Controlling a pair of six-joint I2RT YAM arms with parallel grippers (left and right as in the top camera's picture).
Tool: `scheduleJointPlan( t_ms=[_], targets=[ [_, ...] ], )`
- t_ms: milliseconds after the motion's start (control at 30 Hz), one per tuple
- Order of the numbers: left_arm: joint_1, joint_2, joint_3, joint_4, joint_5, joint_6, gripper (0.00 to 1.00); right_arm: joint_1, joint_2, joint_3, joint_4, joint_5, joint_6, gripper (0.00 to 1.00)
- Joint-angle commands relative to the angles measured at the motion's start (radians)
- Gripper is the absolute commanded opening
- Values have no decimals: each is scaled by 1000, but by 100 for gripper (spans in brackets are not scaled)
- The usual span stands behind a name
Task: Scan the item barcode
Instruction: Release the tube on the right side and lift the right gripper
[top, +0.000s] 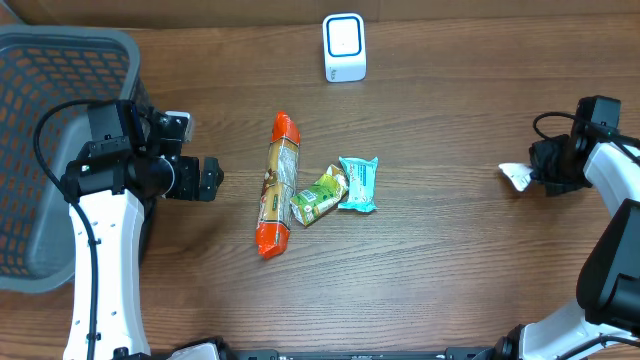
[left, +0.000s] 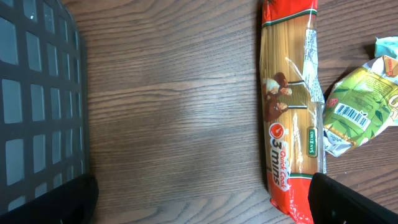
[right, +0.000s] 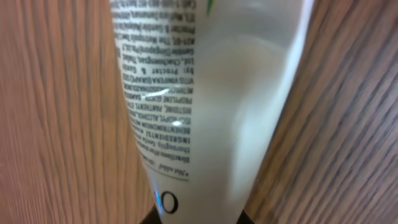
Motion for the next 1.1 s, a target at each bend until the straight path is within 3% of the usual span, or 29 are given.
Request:
scheduleJointPlan(
  t_ms=[0,33,133,200,267,433,600,767,1067],
  targets=[
    [-5,3,18,0,12,22,100,-1,-27,11,36,105,49,11],
    [-5,3,18,0,12,22,100,-1,-27,11,42,113,48,18],
    [-5,3,18,0,12,22,100,-1,-27,11,45,124,34,54],
    [-5,3,18,0,12,22,100,-1,-27,11,45,101,-27,70],
    [-5,3,18,0,12,22,100,-1,-30,18,39,40,-133,80],
    [-5,3,18,0,12,22,100,0,-83,63,-40,-107,-281,82],
    [-5,3,18,1,12,22,100,0,-175,111,-123,-272,-428,93],
    [-5,3,18,0,12,22,100,34,-236,122,-201,-435,-546,89],
    [-5,3,18,0,12,22,100,336,-234,120,-234,-357,-694,88]
  ],
)
